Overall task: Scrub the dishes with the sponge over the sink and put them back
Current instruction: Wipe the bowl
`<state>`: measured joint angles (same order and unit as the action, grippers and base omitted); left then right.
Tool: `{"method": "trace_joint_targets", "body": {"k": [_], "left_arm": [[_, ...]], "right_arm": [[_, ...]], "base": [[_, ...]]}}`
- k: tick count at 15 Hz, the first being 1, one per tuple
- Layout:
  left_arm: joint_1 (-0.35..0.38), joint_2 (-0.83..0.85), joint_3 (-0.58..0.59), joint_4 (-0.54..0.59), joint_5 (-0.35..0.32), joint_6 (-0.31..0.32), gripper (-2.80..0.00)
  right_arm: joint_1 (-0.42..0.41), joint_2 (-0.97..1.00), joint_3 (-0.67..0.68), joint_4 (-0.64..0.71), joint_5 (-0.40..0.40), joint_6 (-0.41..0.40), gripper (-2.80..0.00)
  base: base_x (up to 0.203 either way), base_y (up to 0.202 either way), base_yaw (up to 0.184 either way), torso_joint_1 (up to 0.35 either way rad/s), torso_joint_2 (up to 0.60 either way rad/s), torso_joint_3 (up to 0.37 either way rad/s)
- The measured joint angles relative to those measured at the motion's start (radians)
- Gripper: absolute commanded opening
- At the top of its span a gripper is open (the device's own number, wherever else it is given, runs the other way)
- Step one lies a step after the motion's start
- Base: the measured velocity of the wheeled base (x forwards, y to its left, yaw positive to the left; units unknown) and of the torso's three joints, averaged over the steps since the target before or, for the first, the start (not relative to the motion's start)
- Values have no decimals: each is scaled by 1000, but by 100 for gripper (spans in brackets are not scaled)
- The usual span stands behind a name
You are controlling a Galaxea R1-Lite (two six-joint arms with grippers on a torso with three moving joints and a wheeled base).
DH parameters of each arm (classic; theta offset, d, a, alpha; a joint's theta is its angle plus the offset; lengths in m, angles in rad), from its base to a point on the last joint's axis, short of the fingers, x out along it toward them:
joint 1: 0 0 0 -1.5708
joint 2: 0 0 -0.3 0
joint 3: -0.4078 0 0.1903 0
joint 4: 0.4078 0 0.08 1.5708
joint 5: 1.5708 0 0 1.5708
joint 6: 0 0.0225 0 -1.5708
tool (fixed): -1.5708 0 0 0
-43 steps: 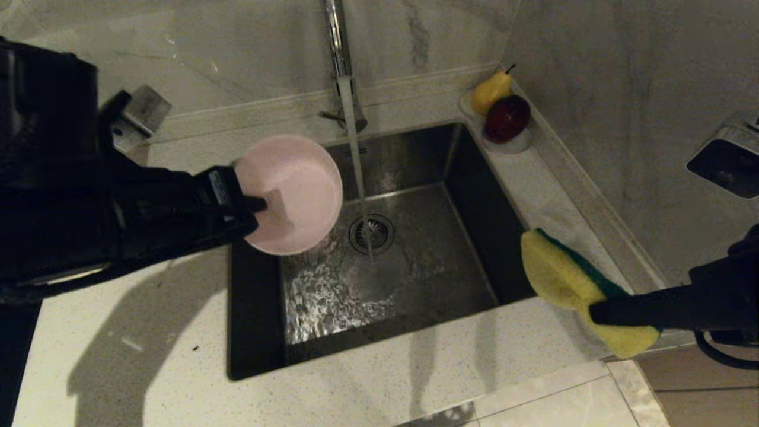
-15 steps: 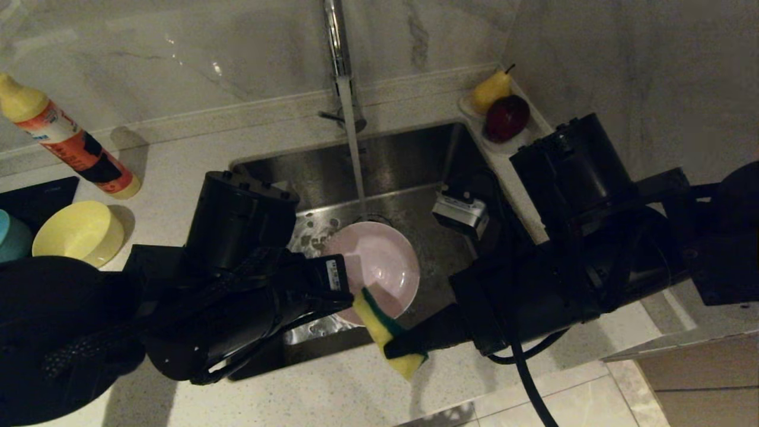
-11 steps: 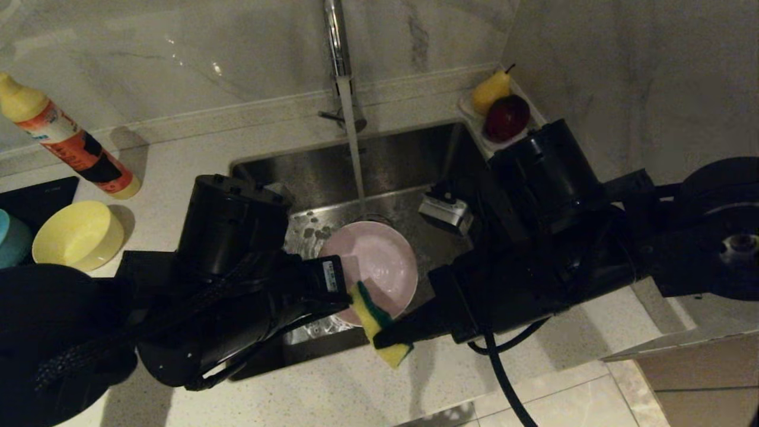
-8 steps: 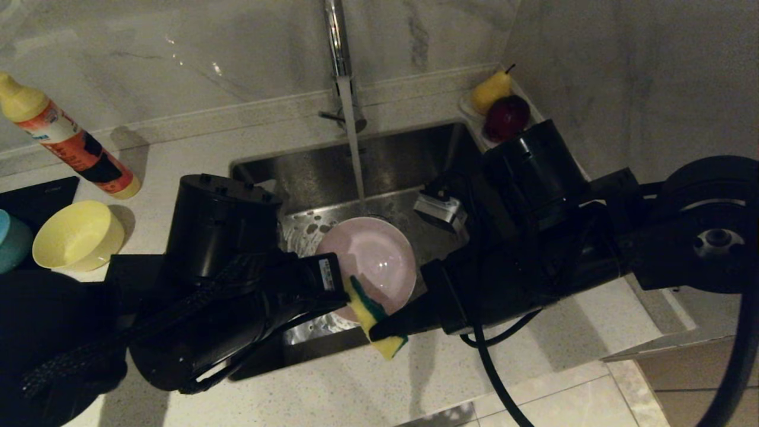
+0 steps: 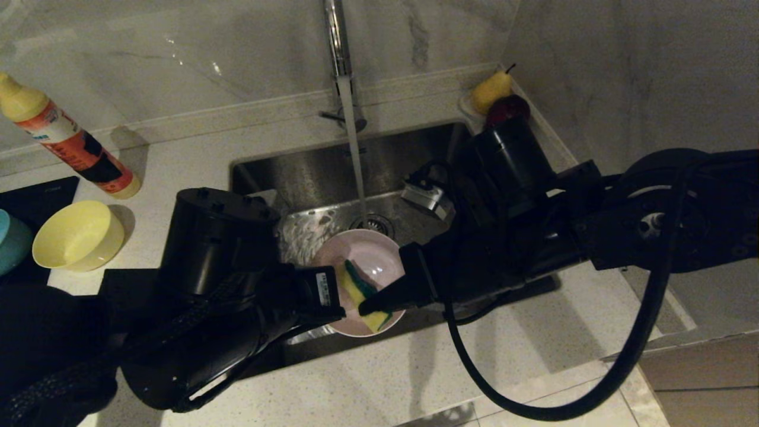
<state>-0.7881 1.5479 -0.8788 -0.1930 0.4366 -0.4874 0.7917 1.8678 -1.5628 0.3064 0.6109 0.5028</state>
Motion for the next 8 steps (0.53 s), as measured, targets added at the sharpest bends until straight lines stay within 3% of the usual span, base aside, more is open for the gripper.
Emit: {"method": "trace_joint_targets", "body": {"k": [3,8], "left_arm": [[-5,25,10,-29,122,19,-280],[-7,30,20,-72,136,30,-280]], "right_arm": [[11,22,-29,2,-1,1,-280],[26,46,-52,10,-13,0,-280]], "base": [[0,0,0,0,0,0],[0,0,0,0,0,0]]}}
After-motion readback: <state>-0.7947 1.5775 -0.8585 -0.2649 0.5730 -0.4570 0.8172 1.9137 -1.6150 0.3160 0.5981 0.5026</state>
